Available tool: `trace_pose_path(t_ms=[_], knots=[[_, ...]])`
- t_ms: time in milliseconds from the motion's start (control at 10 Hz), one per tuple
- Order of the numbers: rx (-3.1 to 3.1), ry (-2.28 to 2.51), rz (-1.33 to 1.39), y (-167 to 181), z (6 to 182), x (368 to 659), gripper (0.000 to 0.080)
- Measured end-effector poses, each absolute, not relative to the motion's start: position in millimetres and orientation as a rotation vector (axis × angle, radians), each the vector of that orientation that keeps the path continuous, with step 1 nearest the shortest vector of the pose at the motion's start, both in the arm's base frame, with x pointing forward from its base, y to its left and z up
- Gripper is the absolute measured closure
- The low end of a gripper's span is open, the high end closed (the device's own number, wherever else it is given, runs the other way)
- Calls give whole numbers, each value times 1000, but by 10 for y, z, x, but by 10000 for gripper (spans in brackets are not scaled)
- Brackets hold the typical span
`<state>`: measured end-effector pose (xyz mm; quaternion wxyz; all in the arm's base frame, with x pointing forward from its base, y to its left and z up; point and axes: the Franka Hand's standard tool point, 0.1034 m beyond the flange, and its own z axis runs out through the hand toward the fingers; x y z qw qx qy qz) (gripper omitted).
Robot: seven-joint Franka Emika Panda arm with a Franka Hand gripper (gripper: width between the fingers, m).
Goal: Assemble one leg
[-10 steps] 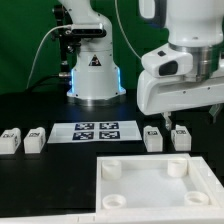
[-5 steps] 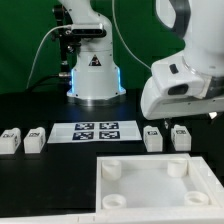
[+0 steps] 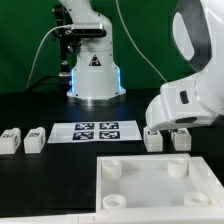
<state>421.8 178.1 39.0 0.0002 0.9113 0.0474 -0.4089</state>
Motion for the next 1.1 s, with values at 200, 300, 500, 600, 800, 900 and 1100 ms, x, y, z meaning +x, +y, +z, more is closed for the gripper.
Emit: trace_pose_path(t_ms=[200,300,500,600,800,900,1100], knots=[[2862,145,-1286,1770,332,4184,151],[2850,136,-1298,1771,295,4132,151],[2839,142,-1313,1778,205,4041,151],[2849,139,-1298,1767,150,4018,151],[2851,138,-1295,1762,137,4010,151],[2851,138,-1296,1761,135,4009,151],[2851,138,-1296,1761,135,4009,404]])
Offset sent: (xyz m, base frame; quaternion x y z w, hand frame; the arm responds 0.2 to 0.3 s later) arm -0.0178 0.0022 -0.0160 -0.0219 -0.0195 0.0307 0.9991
